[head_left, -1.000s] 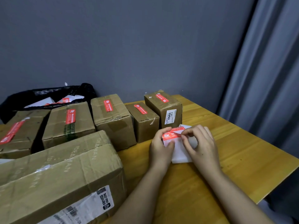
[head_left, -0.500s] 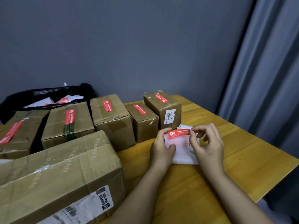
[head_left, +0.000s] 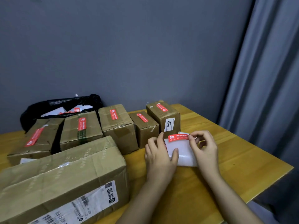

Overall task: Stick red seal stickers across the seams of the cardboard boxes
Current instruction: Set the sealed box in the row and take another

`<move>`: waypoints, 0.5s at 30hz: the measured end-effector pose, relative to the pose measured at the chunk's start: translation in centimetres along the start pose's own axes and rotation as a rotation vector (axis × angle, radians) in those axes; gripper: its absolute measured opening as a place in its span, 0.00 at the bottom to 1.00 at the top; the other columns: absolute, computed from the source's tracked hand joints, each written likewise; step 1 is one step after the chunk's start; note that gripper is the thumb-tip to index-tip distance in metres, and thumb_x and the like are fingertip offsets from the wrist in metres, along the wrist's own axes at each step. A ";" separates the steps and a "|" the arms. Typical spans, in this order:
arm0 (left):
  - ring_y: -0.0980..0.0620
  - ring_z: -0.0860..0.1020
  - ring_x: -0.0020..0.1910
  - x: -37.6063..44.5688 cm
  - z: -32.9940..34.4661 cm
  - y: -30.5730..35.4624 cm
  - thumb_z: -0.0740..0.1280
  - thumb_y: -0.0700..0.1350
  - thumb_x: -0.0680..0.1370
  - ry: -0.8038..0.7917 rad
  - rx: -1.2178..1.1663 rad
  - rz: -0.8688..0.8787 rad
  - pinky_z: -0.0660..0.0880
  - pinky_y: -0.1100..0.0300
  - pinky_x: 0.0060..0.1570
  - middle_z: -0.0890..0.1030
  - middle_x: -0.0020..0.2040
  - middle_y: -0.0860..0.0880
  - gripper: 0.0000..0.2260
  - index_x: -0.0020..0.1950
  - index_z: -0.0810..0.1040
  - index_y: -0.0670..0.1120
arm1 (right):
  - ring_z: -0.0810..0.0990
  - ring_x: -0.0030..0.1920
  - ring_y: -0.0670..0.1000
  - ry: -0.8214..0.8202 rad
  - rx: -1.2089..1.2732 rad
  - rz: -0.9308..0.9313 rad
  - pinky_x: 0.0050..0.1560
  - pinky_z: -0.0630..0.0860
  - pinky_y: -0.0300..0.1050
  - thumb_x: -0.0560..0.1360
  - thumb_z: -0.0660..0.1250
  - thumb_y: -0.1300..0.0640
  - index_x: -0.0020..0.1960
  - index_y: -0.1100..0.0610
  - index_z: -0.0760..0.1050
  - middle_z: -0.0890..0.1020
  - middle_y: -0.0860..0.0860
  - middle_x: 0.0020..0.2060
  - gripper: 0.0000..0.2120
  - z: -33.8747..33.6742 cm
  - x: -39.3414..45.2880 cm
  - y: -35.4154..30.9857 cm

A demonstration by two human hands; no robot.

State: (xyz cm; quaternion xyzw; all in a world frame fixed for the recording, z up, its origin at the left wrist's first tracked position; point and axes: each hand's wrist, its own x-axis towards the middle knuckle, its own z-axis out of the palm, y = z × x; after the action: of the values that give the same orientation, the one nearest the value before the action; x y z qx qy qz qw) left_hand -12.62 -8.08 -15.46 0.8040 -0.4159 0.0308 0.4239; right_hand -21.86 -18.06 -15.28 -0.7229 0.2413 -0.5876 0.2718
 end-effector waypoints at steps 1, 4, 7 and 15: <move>0.51 0.66 0.65 -0.2 -0.6 0.5 0.57 0.60 0.74 0.025 -0.055 0.035 0.62 0.62 0.62 0.65 0.64 0.50 0.31 0.75 0.60 0.50 | 0.75 0.39 0.46 -0.002 0.050 0.025 0.41 0.70 0.33 0.73 0.70 0.68 0.43 0.52 0.76 0.79 0.48 0.40 0.11 -0.2 0.0 -0.6; 0.55 0.71 0.62 0.0 -3.0 2.3 0.63 0.52 0.78 0.060 -0.220 0.104 0.67 0.65 0.61 0.67 0.64 0.52 0.23 0.72 0.65 0.51 | 0.76 0.39 0.44 -0.004 0.171 0.062 0.41 0.71 0.32 0.74 0.69 0.67 0.43 0.52 0.77 0.80 0.45 0.39 0.10 -0.9 0.0 -2.9; 0.58 0.75 0.54 -0.1 -6.2 4.4 0.66 0.49 0.78 0.122 -0.288 0.157 0.75 0.61 0.55 0.71 0.58 0.55 0.13 0.62 0.73 0.53 | 0.77 0.40 0.42 -0.010 0.260 0.070 0.42 0.72 0.33 0.75 0.69 0.66 0.44 0.53 0.77 0.81 0.42 0.39 0.08 -1.4 0.4 -5.3; 0.59 0.76 0.39 -1.0 -15.2 5.1 0.69 0.41 0.75 0.341 -0.252 0.279 0.72 0.66 0.41 0.77 0.41 0.55 0.05 0.43 0.78 0.51 | 0.78 0.39 0.42 -0.147 0.516 0.185 0.38 0.75 0.34 0.75 0.68 0.61 0.45 0.54 0.78 0.81 0.43 0.38 0.04 -0.8 0.9 -13.1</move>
State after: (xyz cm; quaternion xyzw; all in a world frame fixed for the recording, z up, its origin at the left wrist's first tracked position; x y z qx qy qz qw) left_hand -12.19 1.79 -2.81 0.6627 -0.4459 0.1720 0.5766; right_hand -22.06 -9.12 -5.65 -0.6455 0.1283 -0.5482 0.5161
